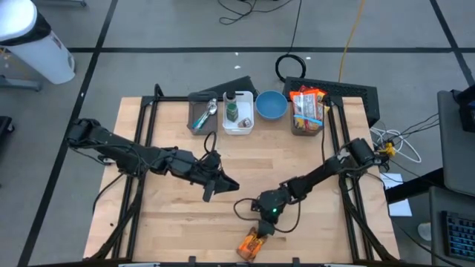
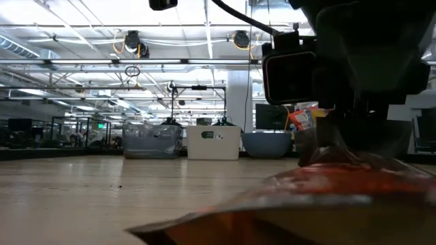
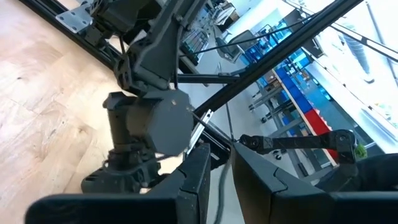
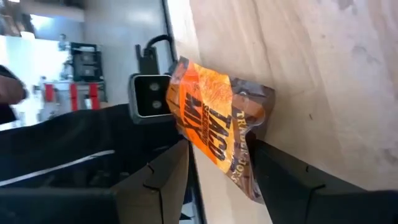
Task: Pick & Place Food Item
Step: Put the brown seasoning bag into the white bin
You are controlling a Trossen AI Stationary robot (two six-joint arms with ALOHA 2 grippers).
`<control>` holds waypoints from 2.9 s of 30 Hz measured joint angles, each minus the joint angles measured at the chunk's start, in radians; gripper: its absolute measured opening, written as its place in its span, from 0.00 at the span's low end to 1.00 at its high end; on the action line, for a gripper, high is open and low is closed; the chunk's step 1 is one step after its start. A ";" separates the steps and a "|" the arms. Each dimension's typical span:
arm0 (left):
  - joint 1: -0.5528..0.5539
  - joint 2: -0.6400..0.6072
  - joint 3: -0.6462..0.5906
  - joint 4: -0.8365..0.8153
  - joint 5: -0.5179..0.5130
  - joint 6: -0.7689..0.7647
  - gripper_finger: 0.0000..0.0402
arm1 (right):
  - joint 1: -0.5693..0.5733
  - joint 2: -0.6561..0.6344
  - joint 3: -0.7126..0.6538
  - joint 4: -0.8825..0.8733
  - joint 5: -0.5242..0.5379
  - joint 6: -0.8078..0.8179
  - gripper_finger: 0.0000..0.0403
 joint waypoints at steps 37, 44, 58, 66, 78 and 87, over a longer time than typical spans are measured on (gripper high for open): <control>0.000 0.000 -0.001 -0.058 0.031 0.015 0.18 | -0.116 -0.151 -0.002 -0.191 0.009 -0.132 0.00; 0.000 0.000 -0.001 -0.060 0.031 0.033 0.18 | -0.193 -0.282 -0.005 -0.357 0.043 -0.227 0.00; 0.007 0.000 -0.001 -0.112 0.031 0.040 0.18 | -0.298 -0.531 -0.002 -0.456 0.085 -0.252 0.00; 0.060 0.000 -0.001 -0.118 0.114 0.049 0.18 | -0.300 -0.588 -0.002 -0.498 0.085 -0.250 0.00; 0.124 0.000 -0.001 -0.160 0.163 0.111 0.18 | -0.334 -0.615 0.145 -0.606 0.081 -0.313 0.00; 0.166 0.000 -0.001 -0.154 0.163 0.217 0.18 | -0.389 -0.615 0.308 -0.705 0.052 -0.391 0.00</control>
